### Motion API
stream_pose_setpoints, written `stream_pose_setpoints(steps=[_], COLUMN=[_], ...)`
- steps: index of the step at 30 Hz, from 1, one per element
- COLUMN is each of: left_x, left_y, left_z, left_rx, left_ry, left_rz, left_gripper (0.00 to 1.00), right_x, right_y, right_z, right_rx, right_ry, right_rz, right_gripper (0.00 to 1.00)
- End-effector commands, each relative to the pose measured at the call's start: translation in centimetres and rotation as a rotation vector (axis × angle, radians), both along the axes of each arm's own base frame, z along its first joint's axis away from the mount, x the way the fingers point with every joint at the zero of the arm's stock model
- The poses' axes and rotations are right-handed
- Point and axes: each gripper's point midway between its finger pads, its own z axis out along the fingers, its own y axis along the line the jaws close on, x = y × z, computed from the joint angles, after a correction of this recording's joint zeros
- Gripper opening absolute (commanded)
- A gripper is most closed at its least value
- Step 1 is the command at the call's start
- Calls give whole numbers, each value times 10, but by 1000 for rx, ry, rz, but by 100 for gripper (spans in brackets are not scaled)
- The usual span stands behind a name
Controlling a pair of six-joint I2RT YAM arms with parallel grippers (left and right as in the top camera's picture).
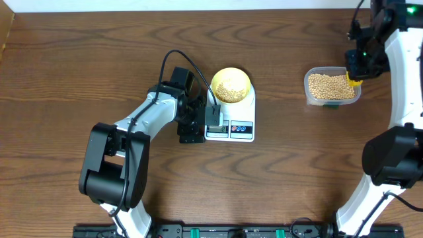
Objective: Scoop item into bowl and weigh 50g on scale
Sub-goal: 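Move the scoop with the right gripper back to the soybean container, then dig the yellow scoop into the soybeans with the right gripper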
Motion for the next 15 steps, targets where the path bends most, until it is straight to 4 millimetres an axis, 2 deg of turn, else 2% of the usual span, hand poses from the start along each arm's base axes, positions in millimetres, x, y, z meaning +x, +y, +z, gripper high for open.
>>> stream_pose_setpoints(steps=[1,10,13,15], left_x=[-7,-6,-6,-6], left_y=[-4,-3,-3,-3], left_z=[-3,-3,-3,-3], left_rx=[-29,-25,-26,-25], left_ry=[31,29,29,30], left_rz=[3,4,3,4], left_gripper=[98,98,98,98], right_x=[7,15,22,30], right_y=[13,18,17,17], right_z=[-12,-68,-73,-73], right_rx=[89,116,114,112], right_ry=[15,140,120,91], right_rz=[-28,-23,-11,-10], right_gripper=[1,1,2,11])
